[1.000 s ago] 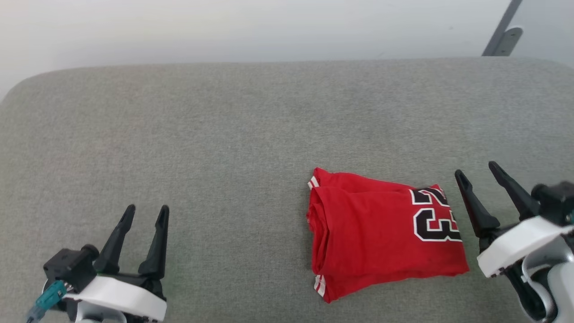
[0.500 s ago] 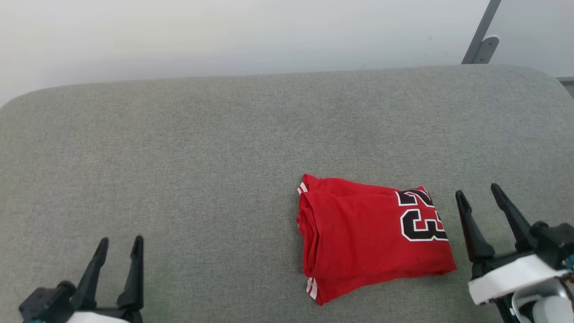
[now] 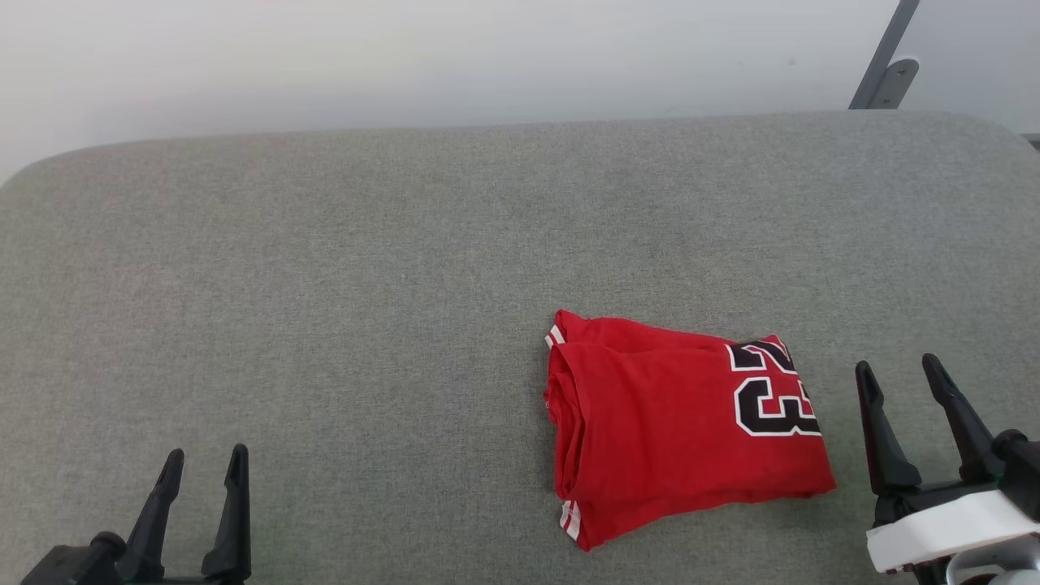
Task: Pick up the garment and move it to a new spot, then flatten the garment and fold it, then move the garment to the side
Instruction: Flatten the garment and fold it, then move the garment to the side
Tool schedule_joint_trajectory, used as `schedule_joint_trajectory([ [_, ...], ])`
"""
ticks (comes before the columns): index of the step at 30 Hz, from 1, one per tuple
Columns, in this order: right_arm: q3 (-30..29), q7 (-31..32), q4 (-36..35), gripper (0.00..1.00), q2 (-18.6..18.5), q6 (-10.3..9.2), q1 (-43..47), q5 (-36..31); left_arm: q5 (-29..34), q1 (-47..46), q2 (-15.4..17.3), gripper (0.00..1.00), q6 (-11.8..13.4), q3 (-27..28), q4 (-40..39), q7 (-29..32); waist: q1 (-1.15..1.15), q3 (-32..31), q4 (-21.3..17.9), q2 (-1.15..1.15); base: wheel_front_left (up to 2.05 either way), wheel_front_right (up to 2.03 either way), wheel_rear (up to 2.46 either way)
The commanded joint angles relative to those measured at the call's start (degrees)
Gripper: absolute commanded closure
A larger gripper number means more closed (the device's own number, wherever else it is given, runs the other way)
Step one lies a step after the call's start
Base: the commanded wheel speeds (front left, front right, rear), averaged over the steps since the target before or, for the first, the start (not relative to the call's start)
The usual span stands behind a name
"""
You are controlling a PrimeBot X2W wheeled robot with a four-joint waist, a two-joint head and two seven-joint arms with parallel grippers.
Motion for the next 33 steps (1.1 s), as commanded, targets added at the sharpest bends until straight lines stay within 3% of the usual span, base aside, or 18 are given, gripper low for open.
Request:
schedule_joint_trajectory([
  [1,-0.08,0.50,-0.41,0.00,0.19,-0.03,0.01,-0.36,0.12,-0.61,0.28,0.00,0.14,-0.01,-0.22,-0.28,0.00,0.17,0.04,0.00,0.00,0.00,0.00],
  [5,0.21,3.00,-0.20,0.00,-0.50,-0.03,-1.58,-1.60,0.32,-1.68,0.58,0.00,0.14,-0.68,-0.10,-0.28,0.00,0.74,-0.07,0.00,0.00,0.00,0.00],
  [8,0.82,8.88,0.80,0.00,-1.94,-0.03,-3.11,-2.28,0.42,-2.93,0.95,0.00,0.14,-1.78,-0.16,-0.28,0.00,1.49,-0.05,0.00,0.00,0.00,0.00],
  [14,6.90,28.17,-0.77,0.00,-8.92,-0.03,-6.35,2.25,-0.56,-6.55,2.76,0.00,0.14,-4.98,0.13,-0.29,0.00,4.84,0.62,0.00,0.00,0.00,0.00],
  [18,7.67,39.35,-3.50,0.00,-11.75,-0.03,-8.37,5.63,-1.04,-9.34,4.03,0.00,0.14,-6.99,0.19,-0.28,0.00,7.80,1.27,0.00,0.00,0.00,0.00],
  [22,7.70,49.44,-5.55,0.00,-12.61,-0.03,-10.02,7.79,-1.38,-12.32,4.49,0.00,0.14,-8.44,-0.24,-0.28,0.00,11.03,2.23,0.00,0.00,0.00,0.00],
  [29,7.64,59.60,-6.95,0.00,-10.07,-0.03,-10.72,8.21,-2.44,-16.73,5.29,0.00,0.14,-10.98,0.24,-0.28,0.00,15.53,3.69,0.00,0.00,0.00,0.00],
  [30,7.58,60.80,-6.79,0.21,-9.50,-0.03,-10.42,8.06,-2.55,-17.23,5.46,0.00,0.14,-11.11,0.33,-0.28,0.00,15.91,3.71,0.00,0.00,0.00,0.00],
  [31,7.96,62.21,-6.65,0.54,-9.10,-0.03,-10.05,8.11,-2.52,-17.60,5.73,0.00,0.14,-11.22,0.36,-0.28,0.00,16.21,3.64,0.00,0.00,0.00,0.00],
  [32,8.05,63.03,-6.67,0.69,-8.48,-0.03,-9.66,8.19,-2.43,-17.95,6.00,0.00,0.14,-11.39,0.37,-0.28,0.00,16.43,3.51,0.00,0.00,0.00,0.00],
  [33,7.68,63.44,-6.80,1.00,-7.68,-0.03,-9.49,8.23,-2.37,-18.21,6.12,0.00,0.14,-11.43,0.24,-0.28,0.00,16.61,3.24,0.00,0.00,0.00,0.00],
])
